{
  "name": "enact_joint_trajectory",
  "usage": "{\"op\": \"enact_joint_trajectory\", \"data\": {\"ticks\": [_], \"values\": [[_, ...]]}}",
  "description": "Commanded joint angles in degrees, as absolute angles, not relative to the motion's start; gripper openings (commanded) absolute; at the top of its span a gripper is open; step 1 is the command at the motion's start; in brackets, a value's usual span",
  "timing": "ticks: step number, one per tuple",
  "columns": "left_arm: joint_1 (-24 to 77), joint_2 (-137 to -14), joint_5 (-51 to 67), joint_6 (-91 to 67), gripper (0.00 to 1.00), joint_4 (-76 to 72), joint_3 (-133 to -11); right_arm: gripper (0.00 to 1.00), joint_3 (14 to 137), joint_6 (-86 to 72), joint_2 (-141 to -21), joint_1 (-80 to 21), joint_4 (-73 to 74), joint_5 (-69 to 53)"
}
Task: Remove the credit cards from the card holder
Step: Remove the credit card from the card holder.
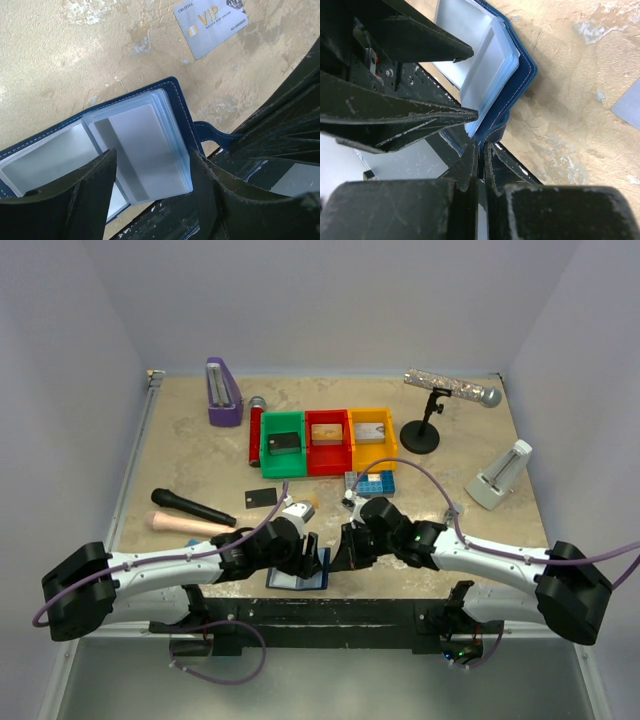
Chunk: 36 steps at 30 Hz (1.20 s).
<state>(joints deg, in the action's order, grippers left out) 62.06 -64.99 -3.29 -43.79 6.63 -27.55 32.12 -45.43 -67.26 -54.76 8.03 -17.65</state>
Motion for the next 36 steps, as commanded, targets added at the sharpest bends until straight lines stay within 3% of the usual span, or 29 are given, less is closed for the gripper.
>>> {"op": "enact_joint_trajectory", "data": {"ticks": [1,21,36], "values": [[62.4,-65.5,-4.3,-43.1,0.63,6.2,-29.7,0.0,31.8,-45.3,-65.3,-55.0,5.8,-18.9],[62.4,-66.5,-7.9,-43.8,0.53,9.5,-29.7,0.0,31.9,-44.9,-64.3,-55.0,6.8,-18.5],[62.4,-60.6,-15.1,-45.2,0.47,17.0,-29.7,0.0,31.2,-44.6,-64.4,-55.0,7.1,-17.8]]}}
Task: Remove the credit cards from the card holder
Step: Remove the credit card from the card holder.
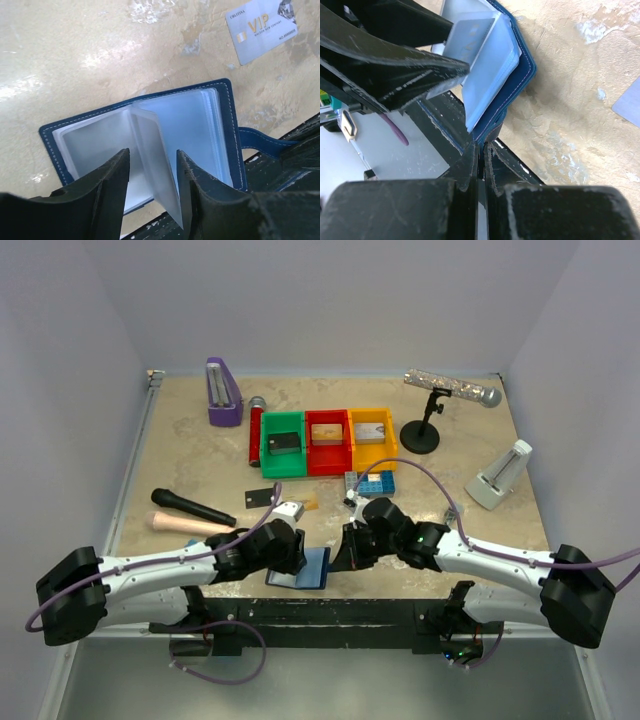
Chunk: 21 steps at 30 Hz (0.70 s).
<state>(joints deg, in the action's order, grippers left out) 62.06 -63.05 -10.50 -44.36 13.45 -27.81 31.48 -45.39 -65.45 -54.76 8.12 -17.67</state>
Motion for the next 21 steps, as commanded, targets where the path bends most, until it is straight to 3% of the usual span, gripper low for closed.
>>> {"op": "enact_joint_trajectory", "data": {"ticks": [1,11,17,21], "values": [[62.3,-60.0,-15.7,-45.2,0.47,17.8,-29.7,0.0,31.2,-44.5,-64.5,-55.1,7.2,-17.8],[62.1,-54.8,-23.2,-46.5,0.49,25.8,-29.4,0.01,31.4,-44.0,-64.2,-55.0,12.0,-13.4],[61.9,-50.4,-26.4,-49.1,0.52,29.3,-28.5,0.35,32.9,-43.9,-62.6,-55.0,17.7,-9.4],[61.5,-47.1,-27.7,-49.5,0.52,30.8,-28.7,0.41,37.0,-41.5,-60.7,-55.0,25.3,-6.5]]}}
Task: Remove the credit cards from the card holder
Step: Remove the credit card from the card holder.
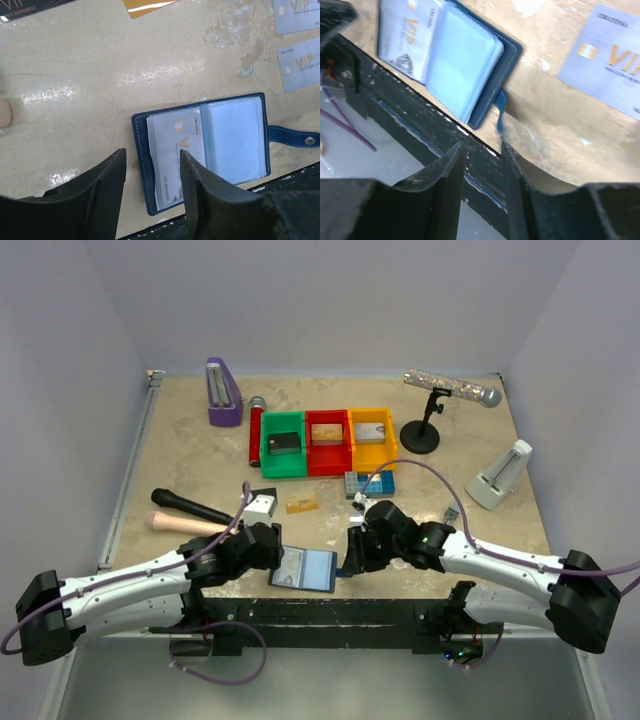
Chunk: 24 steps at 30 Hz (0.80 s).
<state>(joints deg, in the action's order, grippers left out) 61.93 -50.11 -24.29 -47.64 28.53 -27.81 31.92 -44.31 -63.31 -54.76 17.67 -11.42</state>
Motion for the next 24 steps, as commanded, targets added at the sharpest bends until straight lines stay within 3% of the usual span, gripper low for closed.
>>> {"op": "enact_joint_trajectory", "data": {"ticks": [1,4,9,16,24], "values": [[61.4,-46.4,-27.7,-49.5,0.52,31.0,-28.7,0.42,38.2,-41.0,-59.9,-55.0,27.4,-5.4],[61.0,-44.1,-26.5,-49.5,0.5,30.3,-28.3,0.42,40.9,-39.6,-57.1,-55.1,29.4,-4.7],[60.5,-39.0,-19.4,-48.3,0.49,20.1,-23.5,0.43,41.1,-40.2,-56.5,-55.1,18.8,-11.5],[59.9,-40.3,-16.9,-49.0,0.31,14.3,-20.5,0.39,43.6,-45.4,-69.6,-55.4,4.8,-22.2],[59.8,-45.3,-17.0,-50.9,0.17,11.7,-17.4,0.39,42.8,-50.7,-83.2,-56.2,-6.6,-23.7]]}}
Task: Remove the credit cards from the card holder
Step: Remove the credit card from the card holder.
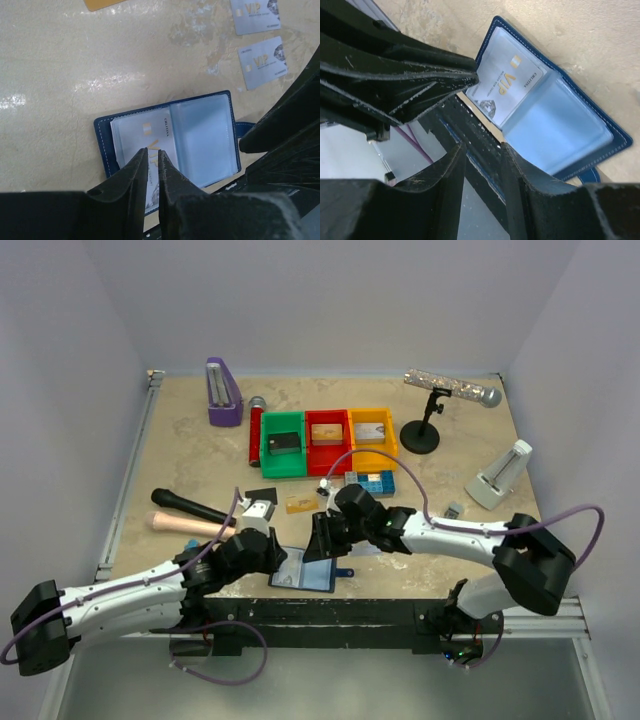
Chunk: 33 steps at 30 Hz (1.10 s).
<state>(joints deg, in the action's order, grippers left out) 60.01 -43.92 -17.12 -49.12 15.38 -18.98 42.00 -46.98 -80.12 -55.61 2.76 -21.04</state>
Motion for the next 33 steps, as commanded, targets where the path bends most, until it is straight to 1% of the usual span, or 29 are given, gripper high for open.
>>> {"op": "enact_joint_trajectory", "data": {"ticks": [1,6,14,18,33], "values": [[59.8,-45.6,-17.1,-51.1,0.17,11.7,-17.0,0.39,42.6,-51.1,-84.1,-56.6,-7.5,-23.6],[59.8,-46.3,-17.9,-52.3,0.12,11.3,-15.1,0.39,43.8,-51.9,-88.1,-58.5,-8.9,-22.8],[59.8,-45.9,-17.8,-54.0,0.08,10.5,-12.8,0.4,43.9,-53.7,-92.9,-59.1,-10.1,-22.0],[59.8,-46.5,-17.7,-55.3,0.05,10.0,-12.0,0.39,43.5,-55.1,-94.7,-59.1,-11.0,-21.8],[59.8,-43.7,-18.5,-57.6,0.0,12.1,-9.9,0.39,42.1,-58.2,-96.0,-59.1,-11.8,-20.2]]}}
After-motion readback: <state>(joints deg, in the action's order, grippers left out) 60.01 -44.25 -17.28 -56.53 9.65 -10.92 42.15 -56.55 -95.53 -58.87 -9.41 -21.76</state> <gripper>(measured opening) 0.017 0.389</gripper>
